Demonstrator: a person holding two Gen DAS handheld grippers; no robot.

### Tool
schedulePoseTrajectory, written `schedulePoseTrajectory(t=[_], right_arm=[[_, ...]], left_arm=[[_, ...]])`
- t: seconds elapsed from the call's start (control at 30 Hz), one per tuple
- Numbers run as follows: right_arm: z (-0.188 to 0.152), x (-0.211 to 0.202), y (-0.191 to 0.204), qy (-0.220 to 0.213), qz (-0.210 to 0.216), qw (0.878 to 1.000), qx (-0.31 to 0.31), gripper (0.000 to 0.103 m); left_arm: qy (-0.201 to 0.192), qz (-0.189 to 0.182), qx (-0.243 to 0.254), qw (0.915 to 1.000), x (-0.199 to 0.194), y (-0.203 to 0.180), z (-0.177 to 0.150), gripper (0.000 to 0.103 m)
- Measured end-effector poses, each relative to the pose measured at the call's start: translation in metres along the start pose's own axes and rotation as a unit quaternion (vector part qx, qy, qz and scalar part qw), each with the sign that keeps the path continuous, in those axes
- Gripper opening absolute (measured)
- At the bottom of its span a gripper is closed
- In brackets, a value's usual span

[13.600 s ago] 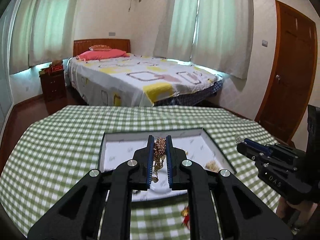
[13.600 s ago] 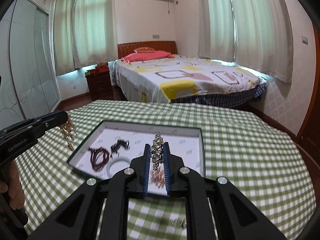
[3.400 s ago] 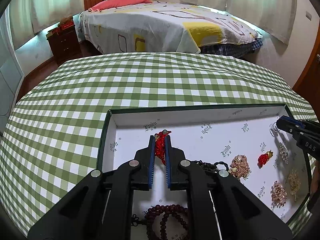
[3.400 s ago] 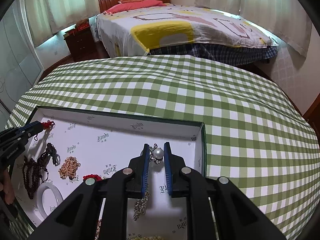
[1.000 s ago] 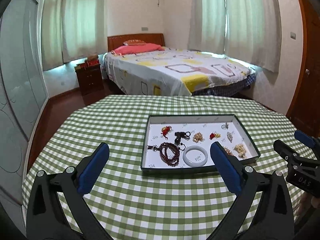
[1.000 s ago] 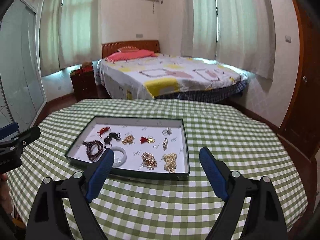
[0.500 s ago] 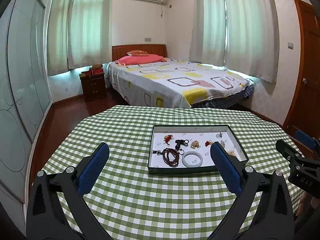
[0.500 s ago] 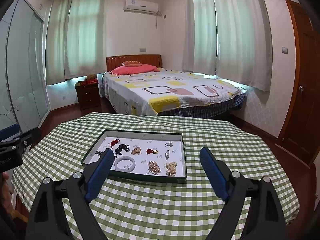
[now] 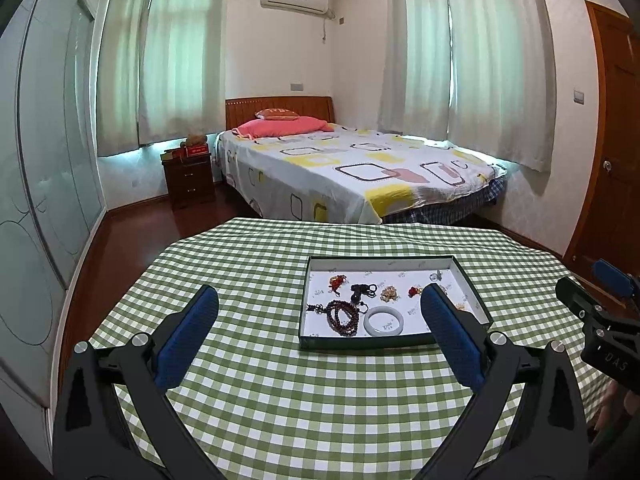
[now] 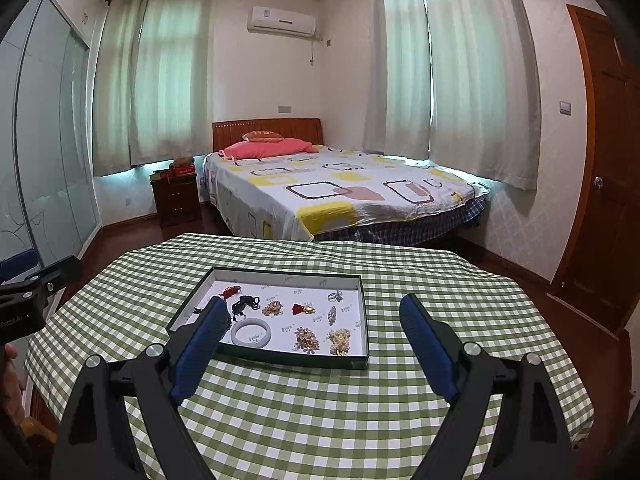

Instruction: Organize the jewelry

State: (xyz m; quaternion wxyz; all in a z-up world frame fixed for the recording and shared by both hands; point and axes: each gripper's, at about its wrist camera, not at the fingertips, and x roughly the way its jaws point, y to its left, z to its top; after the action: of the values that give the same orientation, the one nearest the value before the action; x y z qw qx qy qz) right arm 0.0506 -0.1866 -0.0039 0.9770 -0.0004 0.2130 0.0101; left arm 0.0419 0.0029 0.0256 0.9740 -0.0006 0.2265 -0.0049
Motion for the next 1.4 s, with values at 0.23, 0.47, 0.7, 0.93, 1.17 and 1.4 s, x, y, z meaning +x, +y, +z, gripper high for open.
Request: schedulePoseTrajectory(t=[0.23, 0.47, 0.7, 0.93, 1.17, 1.4], right_arm=[[-0.0003, -0.0005, 0.0008, 0.0, 0.0, 1.0, 0.0, 0.085], [-0.0004, -0.0009, 0.0014, 0.0, 0.0, 1.0, -0.001, 0.085], [-0.0012, -0.0028, 0.0026, 0.001, 0.0, 1.0, -0.002, 0.085], [-0.001, -0.003, 0.0025, 0.001, 0.0, 1.0, -0.001, 0.085], [-0.0012, -0.0026, 0.0025, 0.001, 0.0, 1.0, -0.001, 0.085], [-0.0013, -0.0028, 0.0031, 0.002, 0.001, 1.0, -0.002, 0.085]], left_arm=[[-0.001, 0.0, 0.0, 1.0, -0.0014, 0.0006, -0.0004, 0.098], [-0.002, 0.001, 0.0, 1.0, -0.0023, 0.0011, -0.0008, 0.098], [0.0, 0.0, -0.001, 1.0, -0.0027, 0.0019, -0.0008, 0.098], [-0.001, 0.0, -0.001, 1.0, -0.0028, 0.002, -0.001, 0.098], [-0.001, 0.001, -0.001, 1.0, -0.0025, 0.0022, -0.0013, 0.098], [0.0, 0.001, -0.001, 1.0, -0.0043, 0.0013, -0.0001, 0.098]])
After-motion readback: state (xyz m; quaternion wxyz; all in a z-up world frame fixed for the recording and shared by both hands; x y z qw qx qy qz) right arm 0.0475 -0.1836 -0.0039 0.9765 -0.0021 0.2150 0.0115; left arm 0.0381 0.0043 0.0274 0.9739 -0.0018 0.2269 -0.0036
